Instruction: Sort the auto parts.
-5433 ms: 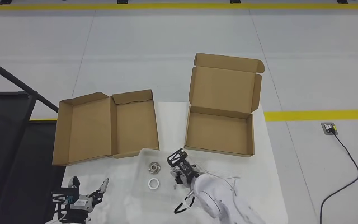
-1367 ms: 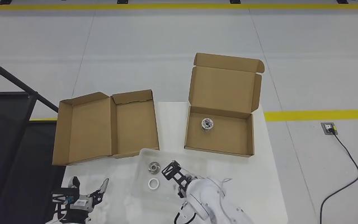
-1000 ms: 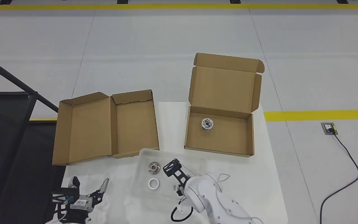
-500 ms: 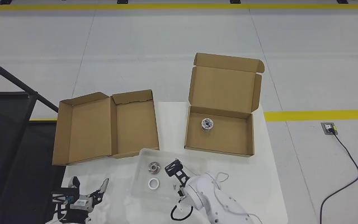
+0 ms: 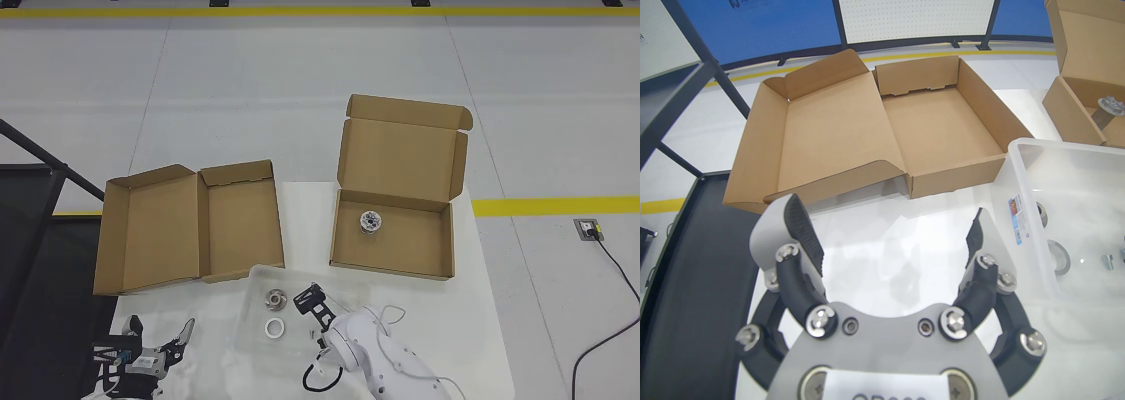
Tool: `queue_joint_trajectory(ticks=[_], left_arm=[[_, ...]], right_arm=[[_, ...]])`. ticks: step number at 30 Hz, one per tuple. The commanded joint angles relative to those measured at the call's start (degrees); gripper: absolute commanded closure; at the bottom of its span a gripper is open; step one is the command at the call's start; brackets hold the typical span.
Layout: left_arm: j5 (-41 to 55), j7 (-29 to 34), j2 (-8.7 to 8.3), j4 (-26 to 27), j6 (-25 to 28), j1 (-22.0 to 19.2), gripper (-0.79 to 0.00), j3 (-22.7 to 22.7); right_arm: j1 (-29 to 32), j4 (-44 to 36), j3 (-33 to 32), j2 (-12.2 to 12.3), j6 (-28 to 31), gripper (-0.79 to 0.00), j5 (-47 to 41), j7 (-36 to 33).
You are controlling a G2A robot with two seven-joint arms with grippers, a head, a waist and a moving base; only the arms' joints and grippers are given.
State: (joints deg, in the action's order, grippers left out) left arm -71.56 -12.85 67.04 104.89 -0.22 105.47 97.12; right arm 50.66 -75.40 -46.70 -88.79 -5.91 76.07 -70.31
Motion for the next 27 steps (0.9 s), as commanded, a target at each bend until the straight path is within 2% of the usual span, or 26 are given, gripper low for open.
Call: queue_joint_trajectory(ticks=[1,7,10,11,13,14,20,27], left_arm=[[0.0,0.0,0.0,0.0,0.0,0.0,-0.785,0.0],[0.0,0.0,0.0,0.0,0.0,0.0,-0.785,0.0],[0.0,0.0,0.0,0.0,0.0,0.0,-0.785,0.0],[0.0,0.0,0.0,0.0,0.0,0.0,-0.785,0.0],[0.0,0.0,0.0,0.0,0.0,0.0,-0.785,0.0],[0.0,0.0,0.0,0.0,0.0,0.0,-0.785,0.0],[0.0,0.0,0.0,0.0,0.0,0.0,-0.785,0.0],[0.0,0.0,0.0,0.0,0.0,0.0,-0.785,0.0]], right_arm=[[-0.1,0.2,-0.1,-0.1,0.0,-0.2,0.0,0.0],[-0.3,1.2,0.0,-0.4,0.6,-0.212,-0.3,0.1],[-0.6,1.9,0.1,-0.6,0.9,-0.194,-0.4,0.1],[-0.7,2.1,0.1,-0.7,0.9,-0.179,-0.4,0.2],[-0.9,2.5,0.0,-0.8,1.0,-0.031,-0.5,0.3],[-1.0,2.7,0.0,-0.8,1.1,0.0,-0.6,0.3],[-1.0,0.7,-1.3,-0.7,2.1,0.0,-0.4,0.7],[1.9,-11.5,-5.8,0.8,4.3,0.0,3.1,-0.1]])
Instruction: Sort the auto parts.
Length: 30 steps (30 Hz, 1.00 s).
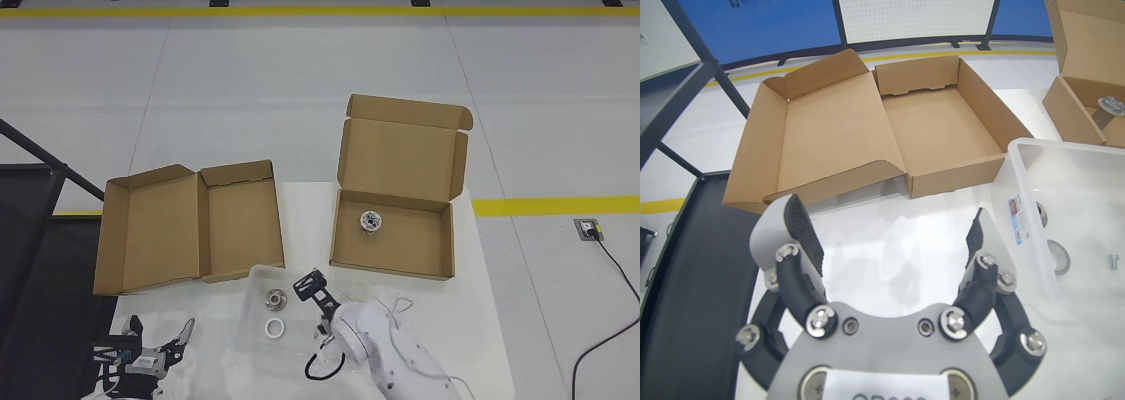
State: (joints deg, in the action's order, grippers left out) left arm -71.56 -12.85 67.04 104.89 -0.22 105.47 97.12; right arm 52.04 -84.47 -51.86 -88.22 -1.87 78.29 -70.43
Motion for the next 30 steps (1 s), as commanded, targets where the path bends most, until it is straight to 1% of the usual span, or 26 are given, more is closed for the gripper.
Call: queue_joint_trajectory(ticks=[1,3,5,7,9,11,14,19,22,24,30], left_arm=[[0.0,0.0,0.0,0.0,0.0,0.0,-0.785,0.0],[0.0,0.0,0.0,0.0,0.0,0.0,-0.785,0.0],[0.0,0.0,0.0,0.0,0.0,0.0,-0.785,0.0],[0.0,0.0,0.0,0.0,0.0,0.0,-0.785,0.0],[0.0,0.0,0.0,0.0,0.0,0.0,-0.785,0.0],[0.0,0.0,0.0,0.0,0.0,0.0,-0.785,0.0],[0.0,0.0,0.0,0.0,0.0,0.0,-0.785,0.0],[0.0,0.0,0.0,0.0,0.0,0.0,-0.785,0.0],[0.0,0.0,0.0,0.0,0.0,0.0,-0.785,0.0],[0.0,0.0,0.0,0.0,0.0,0.0,-0.785,0.0],[0.0,0.0,0.0,0.0,0.0,0.0,-0.785,0.0]], right_arm=[[1.0,-4.8,-1.4,0.5,0.6,0.0,2.0,0.3],[2.2,-9.3,-2.8,1.0,1.4,0.0,4.3,1.7],[2.9,-12.5,-4.3,1.5,2.4,0.0,6.8,4.7],[3.1,-13.5,-6.4,1.7,2.0,0.0,7.8,7.6],[2.3,-12.3,-8.1,1.9,2.1,0.0,8.5,10.3],[0.7,-9.5,-9.4,1.9,2.1,0.0,8.6,12.6],[-2.5,-3.1,-10.8,1.6,1.6,0.0,6.9,15.0],[-7.6,9.1,-11.9,1.0,-1.2,0.0,5.0,18.2],[-9.7,14.9,-12.1,0.8,-2.5,0.0,4.9,19.7],[-10.4,17.3,-12.2,0.6,-2.4,0.0,4.0,20.4],[-11.2,21.2,-12.3,0.6,-3.1,0.0,5.8,21.4]])
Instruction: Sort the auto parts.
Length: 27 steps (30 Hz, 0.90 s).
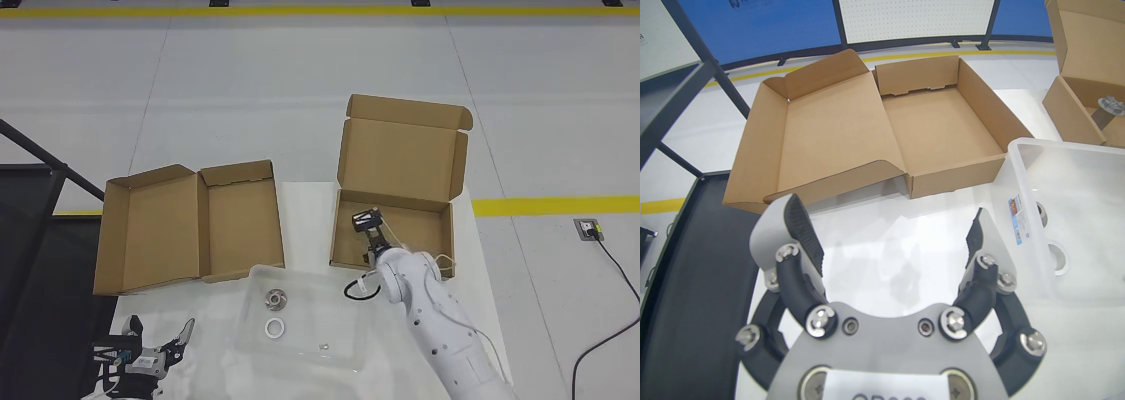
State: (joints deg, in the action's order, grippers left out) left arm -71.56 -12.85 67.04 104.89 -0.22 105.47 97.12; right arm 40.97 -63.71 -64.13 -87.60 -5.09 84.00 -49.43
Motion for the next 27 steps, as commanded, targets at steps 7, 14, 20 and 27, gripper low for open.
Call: queue_joint_trajectory(ticks=[7,14,20,27], left_arm=[[0.0,0.0,0.0,0.0,0.0,0.0,-0.785,0.0],[0.0,0.0,0.0,0.0,0.0,0.0,-0.785,0.0],[0.0,0.0,0.0,0.0,0.0,0.0,-0.785,0.0],[0.0,0.0,0.0,0.0,0.0,0.0,-0.785,0.0]], right_arm=[[-1.2,4.0,-0.3,-0.1,-0.7,0.0,1.3,2.1],[-4.3,9.7,-0.8,-0.5,-0.8,0.0,0.3,3.6],[-7.2,15.3,-0.7,-1.0,0.2,0.0,-2.1,4.3],[-8.8,18.4,-0.8,-1.4,0.2,-0.372,-3.3,5.6]])
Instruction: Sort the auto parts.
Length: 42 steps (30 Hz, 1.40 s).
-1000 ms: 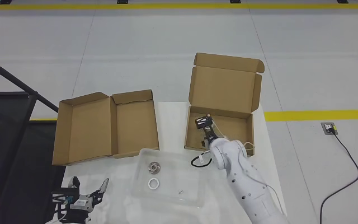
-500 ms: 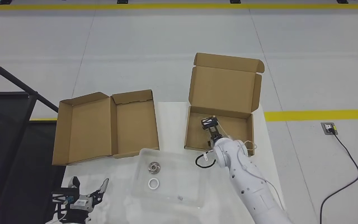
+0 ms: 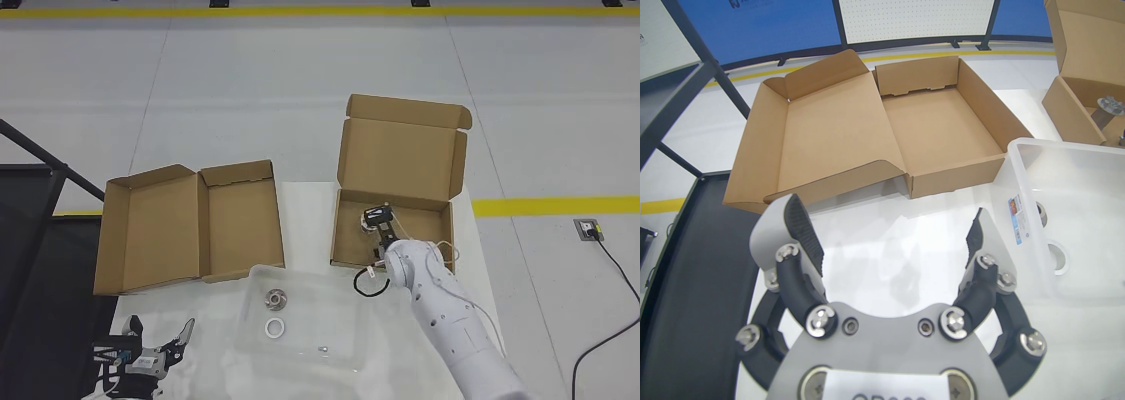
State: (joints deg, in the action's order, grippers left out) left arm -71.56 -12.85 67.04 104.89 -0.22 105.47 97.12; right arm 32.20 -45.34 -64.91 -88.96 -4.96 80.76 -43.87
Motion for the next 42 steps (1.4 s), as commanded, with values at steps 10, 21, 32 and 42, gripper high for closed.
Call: queue_joint_trajectory(ticks=[10,21,32,42], left_arm=[[0.0,0.0,0.0,0.0,0.0,0.0,-0.785,0.0],[0.0,0.0,0.0,0.0,0.0,0.0,-0.785,0.0],[0.0,0.0,0.0,0.0,0.0,0.0,-0.785,0.0],[0.0,0.0,0.0,0.0,0.0,0.0,-0.785,0.0]], right_arm=[[2.8,-7.1,-1.2,0.6,-0.7,-0.366,1.3,-0.5],[16.6,-38.1,-4.3,2.8,9.6,-0.342,1.0,-11.0],[26.7,-55.8,-1.2,4.3,26.0,-0.36,-9.4,-31.3],[23.3,-49.4,7.5,3.5,24.9,-0.566,-11.2,-33.7]])
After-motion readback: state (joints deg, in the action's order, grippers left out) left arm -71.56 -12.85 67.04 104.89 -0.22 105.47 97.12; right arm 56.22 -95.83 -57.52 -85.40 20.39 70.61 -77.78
